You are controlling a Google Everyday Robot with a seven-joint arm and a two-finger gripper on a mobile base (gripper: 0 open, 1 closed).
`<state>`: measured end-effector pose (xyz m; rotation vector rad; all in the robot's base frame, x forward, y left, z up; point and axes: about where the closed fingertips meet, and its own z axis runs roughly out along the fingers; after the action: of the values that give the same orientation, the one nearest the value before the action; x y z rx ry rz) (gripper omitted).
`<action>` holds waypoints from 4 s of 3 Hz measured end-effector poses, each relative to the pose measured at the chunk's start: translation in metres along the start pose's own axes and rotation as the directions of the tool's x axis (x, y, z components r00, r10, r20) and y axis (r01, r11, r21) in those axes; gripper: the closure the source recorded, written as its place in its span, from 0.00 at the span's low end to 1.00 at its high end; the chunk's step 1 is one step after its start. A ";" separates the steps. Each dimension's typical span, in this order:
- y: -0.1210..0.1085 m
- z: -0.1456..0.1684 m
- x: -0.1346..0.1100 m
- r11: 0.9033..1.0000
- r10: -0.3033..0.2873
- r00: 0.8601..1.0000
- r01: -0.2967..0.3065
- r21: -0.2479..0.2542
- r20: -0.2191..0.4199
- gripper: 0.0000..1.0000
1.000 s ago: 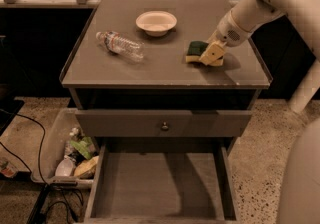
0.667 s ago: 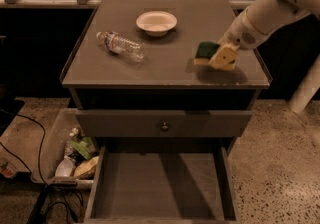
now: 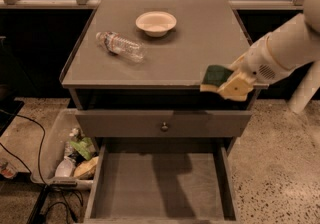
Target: Place sponge into middle drawer
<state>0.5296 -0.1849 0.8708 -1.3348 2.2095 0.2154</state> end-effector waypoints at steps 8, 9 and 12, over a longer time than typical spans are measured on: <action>0.119 0.264 0.127 0.921 0.381 0.913 -0.362 -0.142 0.146 1.00; 0.106 0.267 0.124 0.923 0.384 0.907 -0.373 -0.096 0.174 1.00; 0.094 0.314 0.150 0.920 0.390 0.901 -0.372 -0.127 0.189 1.00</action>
Offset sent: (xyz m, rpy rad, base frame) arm -0.0380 0.0052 -0.0326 0.0533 0.0331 -0.0162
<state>0.5098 -0.1280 0.5153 -0.8588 2.2774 0.5790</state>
